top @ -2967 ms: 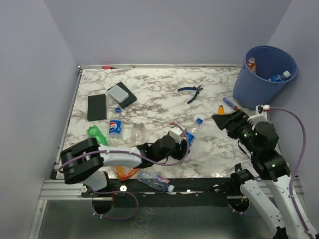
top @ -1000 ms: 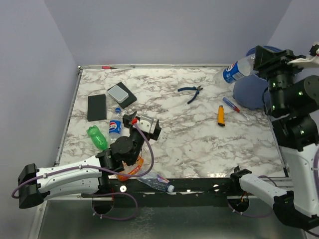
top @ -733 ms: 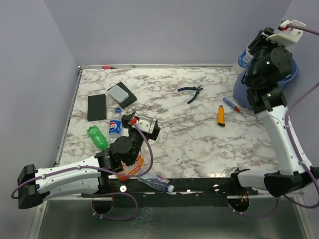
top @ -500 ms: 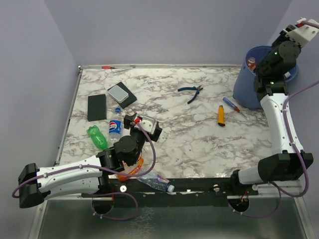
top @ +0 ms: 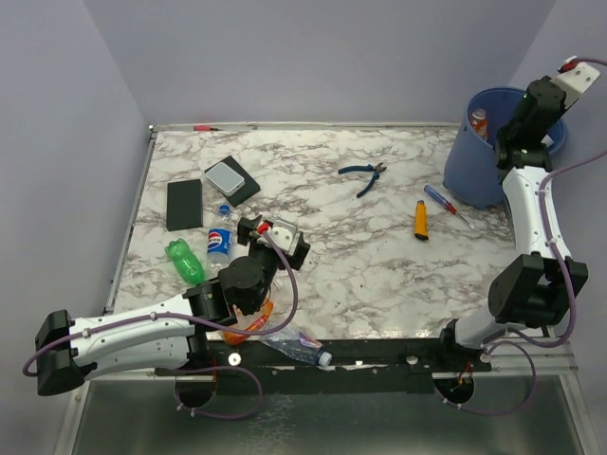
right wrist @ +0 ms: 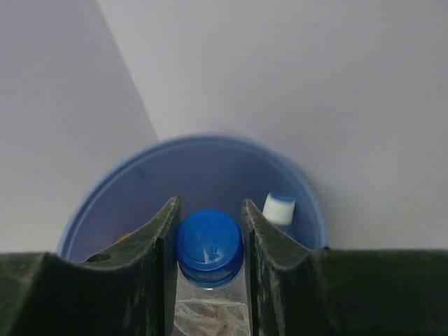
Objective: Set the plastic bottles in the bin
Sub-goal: Place the plastic bottle in the trash bin.
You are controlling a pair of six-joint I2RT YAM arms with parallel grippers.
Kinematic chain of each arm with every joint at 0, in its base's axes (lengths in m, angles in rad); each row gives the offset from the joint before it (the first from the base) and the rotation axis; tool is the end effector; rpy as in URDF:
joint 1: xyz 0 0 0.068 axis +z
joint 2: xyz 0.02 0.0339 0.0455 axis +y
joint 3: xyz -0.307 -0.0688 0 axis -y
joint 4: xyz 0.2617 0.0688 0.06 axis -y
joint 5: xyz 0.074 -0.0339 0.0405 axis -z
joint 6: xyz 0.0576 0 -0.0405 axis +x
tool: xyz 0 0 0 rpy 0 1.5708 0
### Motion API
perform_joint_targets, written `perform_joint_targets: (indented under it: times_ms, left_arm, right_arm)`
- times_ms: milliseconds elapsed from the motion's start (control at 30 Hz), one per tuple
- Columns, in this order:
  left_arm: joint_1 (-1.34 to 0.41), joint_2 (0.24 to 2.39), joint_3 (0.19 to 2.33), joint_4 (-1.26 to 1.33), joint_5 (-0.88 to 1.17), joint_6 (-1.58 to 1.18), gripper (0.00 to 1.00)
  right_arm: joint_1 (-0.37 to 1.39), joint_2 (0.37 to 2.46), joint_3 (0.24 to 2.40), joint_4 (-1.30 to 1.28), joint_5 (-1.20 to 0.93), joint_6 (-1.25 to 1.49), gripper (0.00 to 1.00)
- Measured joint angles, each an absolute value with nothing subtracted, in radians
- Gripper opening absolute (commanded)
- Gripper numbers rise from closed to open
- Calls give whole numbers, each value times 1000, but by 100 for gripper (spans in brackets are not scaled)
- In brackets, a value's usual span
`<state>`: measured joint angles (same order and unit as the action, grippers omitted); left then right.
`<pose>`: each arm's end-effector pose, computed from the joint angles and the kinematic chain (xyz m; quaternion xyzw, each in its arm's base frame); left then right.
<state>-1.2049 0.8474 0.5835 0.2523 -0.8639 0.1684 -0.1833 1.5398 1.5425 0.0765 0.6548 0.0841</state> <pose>0.1112 -0.1678 0.3320 0.1818 0.6861 -0.0576 0.7021 0.3784 -0.1058 0.4905 0.3198 0.6053 -0.2524 0.6839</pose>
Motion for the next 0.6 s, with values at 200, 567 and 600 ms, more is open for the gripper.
perform_joint_targets:
  times_ms: [200, 567, 600]
  left_arm:
    - [-1205, 855, 583, 240, -860, 168, 99]
    - [-1205, 881, 599, 222, -837, 163, 99]
    - [-1205, 883, 599, 220, -836, 162, 99]
  right_arm:
    - [-183, 1558, 1485, -18, 579, 169, 1]
    - [-191, 1589, 1471, -101, 467, 235, 61]
    - [-192, 1589, 1470, -114, 461, 241, 66]
